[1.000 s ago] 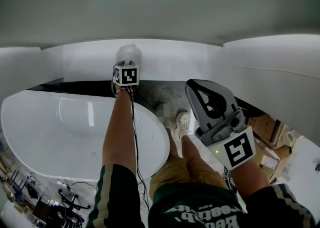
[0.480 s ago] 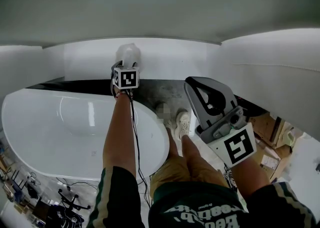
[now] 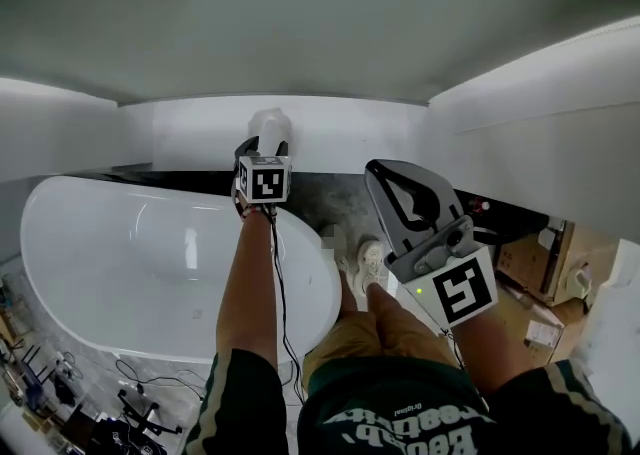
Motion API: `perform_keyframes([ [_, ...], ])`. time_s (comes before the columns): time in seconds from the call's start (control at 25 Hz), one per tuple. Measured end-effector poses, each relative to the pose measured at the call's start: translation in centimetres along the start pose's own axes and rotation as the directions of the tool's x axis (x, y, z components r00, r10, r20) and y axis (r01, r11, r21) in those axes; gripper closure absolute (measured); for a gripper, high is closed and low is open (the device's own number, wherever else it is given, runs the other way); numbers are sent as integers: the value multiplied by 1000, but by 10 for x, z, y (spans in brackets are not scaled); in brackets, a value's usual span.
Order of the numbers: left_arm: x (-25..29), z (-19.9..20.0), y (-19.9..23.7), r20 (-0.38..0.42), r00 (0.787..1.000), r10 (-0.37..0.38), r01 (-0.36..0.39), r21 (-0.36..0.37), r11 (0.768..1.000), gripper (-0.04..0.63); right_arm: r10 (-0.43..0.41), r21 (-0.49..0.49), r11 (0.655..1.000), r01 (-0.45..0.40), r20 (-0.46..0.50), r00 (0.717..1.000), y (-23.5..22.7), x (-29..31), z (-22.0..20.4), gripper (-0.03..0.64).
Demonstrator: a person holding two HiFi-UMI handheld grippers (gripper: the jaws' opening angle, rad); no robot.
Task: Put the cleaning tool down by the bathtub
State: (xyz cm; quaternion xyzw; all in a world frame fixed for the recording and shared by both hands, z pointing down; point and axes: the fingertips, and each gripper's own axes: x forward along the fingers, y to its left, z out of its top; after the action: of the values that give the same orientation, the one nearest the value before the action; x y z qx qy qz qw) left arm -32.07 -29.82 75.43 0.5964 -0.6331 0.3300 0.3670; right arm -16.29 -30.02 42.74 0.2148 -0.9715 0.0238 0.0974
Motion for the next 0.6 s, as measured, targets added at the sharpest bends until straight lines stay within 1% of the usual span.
perform_keyframes([
  [0.12,-39,23,-16,66,998,-7,2,63,998,357,-64,-2,998,64,0,998,-6,-13,15,601],
  [0.24,-88,48,-33,145,989,-14,-2,110,994,359,-131,16,991,131,6,991,-17,-30,30,601],
  [0.4,-159,74,-57,254,967,-30,-4,135,991,359,-135,-6,991,135,47,990,-16,-52,53,600],
  [0.48,-198,86,-73,302,953,-37,-14,166,986,359,-130,-14,991,131,60,990,-11,-66,66,600],
  [0.6,-258,103,-98,370,928,-41,-42,214,976,360,-125,16,992,124,82,989,-7,-91,82,600],
])
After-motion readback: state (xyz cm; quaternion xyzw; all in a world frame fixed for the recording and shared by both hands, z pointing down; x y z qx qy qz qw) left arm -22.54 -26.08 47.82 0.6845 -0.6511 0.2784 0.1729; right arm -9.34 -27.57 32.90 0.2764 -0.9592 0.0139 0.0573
